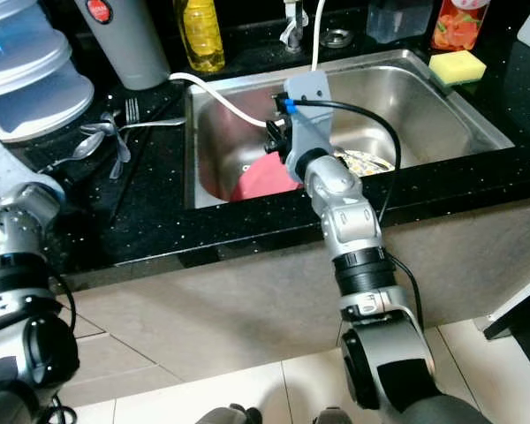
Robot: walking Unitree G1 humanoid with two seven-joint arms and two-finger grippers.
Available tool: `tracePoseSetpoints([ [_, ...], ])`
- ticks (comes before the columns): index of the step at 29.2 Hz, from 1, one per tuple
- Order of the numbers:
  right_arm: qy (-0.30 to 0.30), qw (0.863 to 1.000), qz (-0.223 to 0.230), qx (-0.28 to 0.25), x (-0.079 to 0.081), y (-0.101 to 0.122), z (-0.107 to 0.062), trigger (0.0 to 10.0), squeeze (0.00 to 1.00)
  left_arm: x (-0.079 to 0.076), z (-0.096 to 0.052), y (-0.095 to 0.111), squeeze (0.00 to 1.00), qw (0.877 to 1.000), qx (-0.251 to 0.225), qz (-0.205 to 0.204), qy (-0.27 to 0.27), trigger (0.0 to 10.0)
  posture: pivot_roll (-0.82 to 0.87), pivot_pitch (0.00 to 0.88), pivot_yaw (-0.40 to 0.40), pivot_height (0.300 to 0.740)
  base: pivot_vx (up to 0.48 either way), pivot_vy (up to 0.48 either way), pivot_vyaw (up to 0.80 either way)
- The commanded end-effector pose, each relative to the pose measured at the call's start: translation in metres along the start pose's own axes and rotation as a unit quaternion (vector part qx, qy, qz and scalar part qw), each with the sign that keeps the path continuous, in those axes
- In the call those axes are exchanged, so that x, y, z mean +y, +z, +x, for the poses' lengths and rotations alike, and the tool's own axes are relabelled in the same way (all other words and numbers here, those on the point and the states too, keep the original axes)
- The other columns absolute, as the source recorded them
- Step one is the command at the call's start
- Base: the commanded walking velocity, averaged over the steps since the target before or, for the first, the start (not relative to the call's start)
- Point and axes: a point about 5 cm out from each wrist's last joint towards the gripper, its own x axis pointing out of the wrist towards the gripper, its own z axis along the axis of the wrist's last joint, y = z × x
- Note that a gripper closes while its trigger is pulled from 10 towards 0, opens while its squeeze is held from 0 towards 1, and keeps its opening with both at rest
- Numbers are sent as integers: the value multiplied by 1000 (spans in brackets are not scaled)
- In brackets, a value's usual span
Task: Kitchen organization
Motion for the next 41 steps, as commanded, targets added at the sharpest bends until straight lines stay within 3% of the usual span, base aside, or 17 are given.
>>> tracePoseSetpoints([
  [1,9,1000,2,3,5,-2,2,10000,0,22,8,-40,0,994,97,24,45,0,134,73,76,740,0,0,0],
  [6,9,1000,3,3,6,-2,3,10000,0,23,10,-40,0,992,110,35,51,0,136,73,77,740,0,0,0],
  [10,8,1000,4,3,5,-2,2,10000,0,29,12,-30,0,986,69,131,73,0,133,74,83,740,0,0,0],
  [11,8,1000,4,3,5,-2,2,10000,0,29,12,-30,0,986,69,131,73,0,133,74,83,740,0,0,0],
  [12,7,1000,5,3,5,-2,2,10000,0,25,11,-21,0,986,36,148,70,39,133,74,83,740,0,0,0],
  [13,6,1000,5,3,4,-2,2,10000,0,17,8,-6,275,985,-19,160,62,8118,132,76,85,740,0,0,0],
  [14,5,1000,5,3,3,-2,1,10000,0,11,4,5,275,983,-56,165,57,8118,132,76,85,740,0,0,0],
  [15,4,1000,5,3,3,-2,1,10000,0,2,-1,19,1000,978,-103,173,46,10000,134,75,83,740,0,0,0],
  [19,5,1000,5,4,3,-3,1,10000,0,-19,-15,44,1000,965,-184,187,13,10000,136,75,79,740,0,0,0],
  [21,6,1000,5,4,4,-3,2,10000,0,-26,-19,49,1000,961,-200,189,1,10000,138,73,77,740,0,0,0],
  [22,9,1000,6,3,6,-2,3,10000,0,-40,-24,55,0,957,-213,192,-37,10000,138,73,77,740,0,0,0],
  [27,10,1000,6,2,7,-1,4,10000,0,-44,-21,51,0,961,-198,189,-38,10000,136,68,78,740,0,0,0],
  [31,9,1000,6,1,6,-1,3,10000,0,-38,-6,31,0,974,-139,175,-29,10000,132,69,79,740,0,0,0],
  [32,8,1000,5,1,5,-1,3,10000,0,-31,1,19,0,980,-97,171,-11,10000,129,68,81,740,0,0,0],
  [33,8,1000,5,1,5,-1,3,10000,0,-31,1,19,0,980,-97,171,-11,10000,129,68,81,740,0,0,0],
  [36,5,1000,5,1,4,-1,2,10000,0,-19,7,-1,0,985,-34,169,15,10000,124,69,84,740,0,0,0],
  [41,5,1000,5,2,3,-1,2,10000,0,-17,7,-6,0,984,-26,173,23,10000,129,70,84,740,0,0,0],
])
